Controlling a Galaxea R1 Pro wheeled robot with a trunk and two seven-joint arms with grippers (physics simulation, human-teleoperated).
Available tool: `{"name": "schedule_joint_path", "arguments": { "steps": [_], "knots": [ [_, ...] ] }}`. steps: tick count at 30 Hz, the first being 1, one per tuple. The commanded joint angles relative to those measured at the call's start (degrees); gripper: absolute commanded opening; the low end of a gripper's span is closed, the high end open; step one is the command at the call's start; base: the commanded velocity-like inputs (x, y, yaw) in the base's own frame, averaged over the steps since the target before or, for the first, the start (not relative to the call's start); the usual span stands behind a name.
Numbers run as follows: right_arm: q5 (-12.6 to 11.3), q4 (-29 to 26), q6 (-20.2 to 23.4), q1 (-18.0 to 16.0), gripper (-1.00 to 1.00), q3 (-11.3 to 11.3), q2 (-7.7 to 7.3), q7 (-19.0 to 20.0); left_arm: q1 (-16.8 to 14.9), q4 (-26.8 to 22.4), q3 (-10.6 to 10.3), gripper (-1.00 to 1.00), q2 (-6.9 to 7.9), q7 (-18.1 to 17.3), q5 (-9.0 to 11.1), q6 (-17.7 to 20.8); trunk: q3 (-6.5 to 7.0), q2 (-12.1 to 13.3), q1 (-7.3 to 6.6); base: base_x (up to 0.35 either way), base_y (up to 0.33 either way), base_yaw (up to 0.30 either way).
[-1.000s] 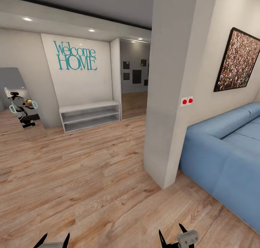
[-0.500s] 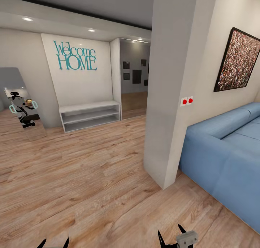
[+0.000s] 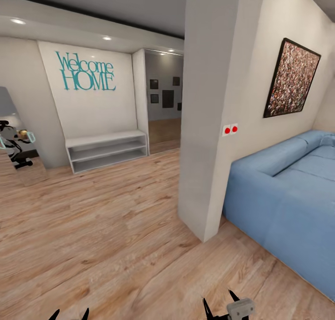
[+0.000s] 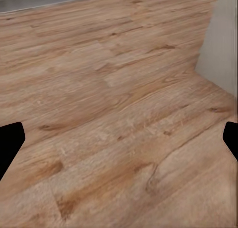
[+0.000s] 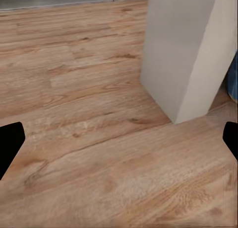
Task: Put the three can of soda from the living room inside the tash can in the kitchen.
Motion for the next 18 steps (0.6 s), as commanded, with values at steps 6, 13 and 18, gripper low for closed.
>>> {"name": "schedule_joint_path", "arguments": {
  "steps": [6, 13, 18],
  "knots": [
    [0.0, 0.0, 0.0, 0.0, 1.0, 0.0, -0.04, 0.0, 0.0, 0.0, 0.0, 1.0, 0.0, 0.0, 0.0, 0.0, 0.1, 0.0, 0.0, 0.0, 0.0, -0.247],
    [0.0, 0.1, 0.0, 0.0, 1.0, -0.1, -0.05, 0.1, 0.0, 0.0, 0.0, 1.0, 0.0, 0.0, 0.0, -0.1, 0.24, 0.0, 0.0, 0.0, 0.0, -0.252],
    [0.0, 0.1, 0.0, 0.0, 1.0, 0.0, 0.0, 0.0, 0.0, 0.0, 0.0, 1.0, 0.0, 0.0, 0.0, -0.1, 0.34, 0.0, 0.0, 0.0, 0.0, -0.253]
  ]
}}
